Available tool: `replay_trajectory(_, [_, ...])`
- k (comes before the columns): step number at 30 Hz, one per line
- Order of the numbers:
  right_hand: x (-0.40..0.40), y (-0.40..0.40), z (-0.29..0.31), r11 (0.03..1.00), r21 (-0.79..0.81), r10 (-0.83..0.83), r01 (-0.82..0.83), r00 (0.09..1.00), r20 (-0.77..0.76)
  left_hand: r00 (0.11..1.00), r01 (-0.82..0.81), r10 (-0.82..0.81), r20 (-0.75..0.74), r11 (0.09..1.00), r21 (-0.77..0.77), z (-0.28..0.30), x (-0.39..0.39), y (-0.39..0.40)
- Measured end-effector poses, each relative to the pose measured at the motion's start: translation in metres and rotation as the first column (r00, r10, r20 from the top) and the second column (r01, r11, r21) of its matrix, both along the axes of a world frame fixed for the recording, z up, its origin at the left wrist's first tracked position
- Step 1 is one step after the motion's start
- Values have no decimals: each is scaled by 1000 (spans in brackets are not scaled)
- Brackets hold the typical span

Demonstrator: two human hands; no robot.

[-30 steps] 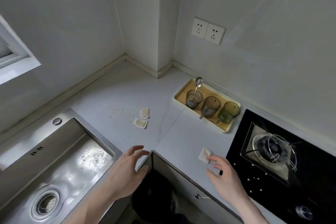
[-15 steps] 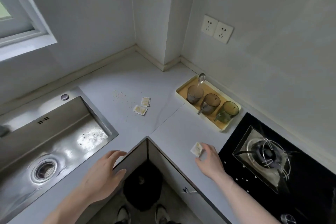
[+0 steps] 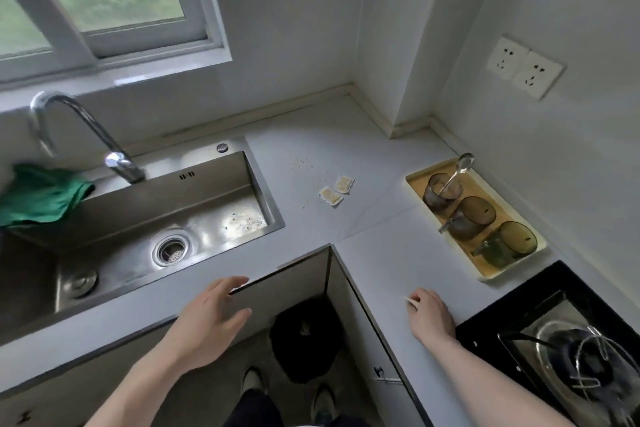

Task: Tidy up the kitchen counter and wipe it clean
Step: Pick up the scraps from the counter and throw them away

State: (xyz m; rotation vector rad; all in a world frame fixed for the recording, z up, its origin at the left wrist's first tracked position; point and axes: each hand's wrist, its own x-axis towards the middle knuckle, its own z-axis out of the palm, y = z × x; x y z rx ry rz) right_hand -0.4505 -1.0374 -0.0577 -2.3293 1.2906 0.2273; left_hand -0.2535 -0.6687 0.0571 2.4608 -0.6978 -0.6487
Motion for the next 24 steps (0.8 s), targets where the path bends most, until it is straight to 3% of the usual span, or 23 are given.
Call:
replay_trajectory(6, [42, 40, 29, 983, 167, 36, -81, 965, 259, 988, -148, 148, -32, 989, 22, 1, -7, 37])
replay_trajectory(10, [90, 105, 61, 915, 265, 184, -304, 899, 396, 972, -232, 235, -34, 971, 63, 7, 1, 73])
replay_trajectory(17, [166, 222, 89, 767, 313, 376, -560, 788, 488, 918, -391, 394, -42, 918, 72, 11, 28, 160])
replay_trajectory(24, [228, 343, 100, 705, 321, 434, -632, 743, 510, 852, -519, 522, -40, 852, 76, 3, 71, 286])
